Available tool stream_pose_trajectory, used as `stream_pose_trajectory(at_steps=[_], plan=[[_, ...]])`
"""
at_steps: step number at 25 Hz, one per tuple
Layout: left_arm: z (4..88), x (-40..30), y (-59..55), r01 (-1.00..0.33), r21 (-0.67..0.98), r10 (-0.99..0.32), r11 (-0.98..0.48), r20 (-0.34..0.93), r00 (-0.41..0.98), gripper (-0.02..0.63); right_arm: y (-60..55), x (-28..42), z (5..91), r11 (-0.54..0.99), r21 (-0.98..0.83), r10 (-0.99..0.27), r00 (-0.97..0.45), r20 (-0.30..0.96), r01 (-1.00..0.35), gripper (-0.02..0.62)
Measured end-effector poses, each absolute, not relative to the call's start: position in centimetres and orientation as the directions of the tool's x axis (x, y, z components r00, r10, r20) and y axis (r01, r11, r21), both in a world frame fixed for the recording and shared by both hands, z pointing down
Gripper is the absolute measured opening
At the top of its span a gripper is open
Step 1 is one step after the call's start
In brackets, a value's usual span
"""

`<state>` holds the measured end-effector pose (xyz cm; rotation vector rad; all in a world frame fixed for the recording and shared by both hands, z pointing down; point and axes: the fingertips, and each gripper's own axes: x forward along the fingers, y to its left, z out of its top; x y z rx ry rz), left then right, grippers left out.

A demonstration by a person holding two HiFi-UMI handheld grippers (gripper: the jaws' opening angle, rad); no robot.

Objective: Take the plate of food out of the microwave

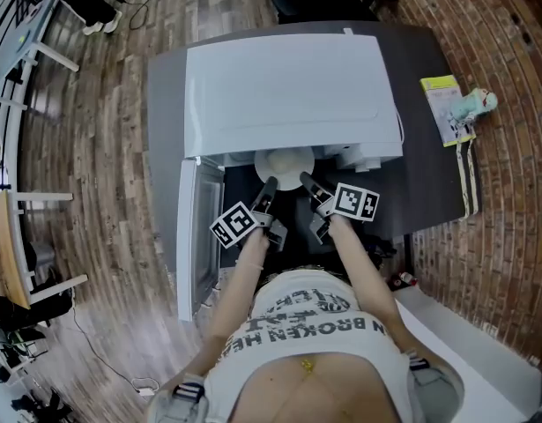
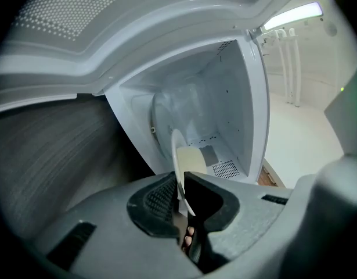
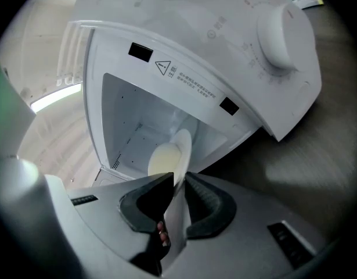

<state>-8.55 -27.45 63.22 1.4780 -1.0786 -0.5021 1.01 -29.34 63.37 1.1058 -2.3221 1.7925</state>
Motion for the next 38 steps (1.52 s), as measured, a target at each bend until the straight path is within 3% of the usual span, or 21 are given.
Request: stream_pose_trajectory(at_steps=[38], plan=[[60.6, -6.6, -22.5, -0.391, 0.92, -0.775, -0.019, 0.233, 0.587, 0.041, -22.8, 3.1, 60.9, 0.041, -0.853, -0.664, -0.652, 0.366, -0.52, 0.057]])
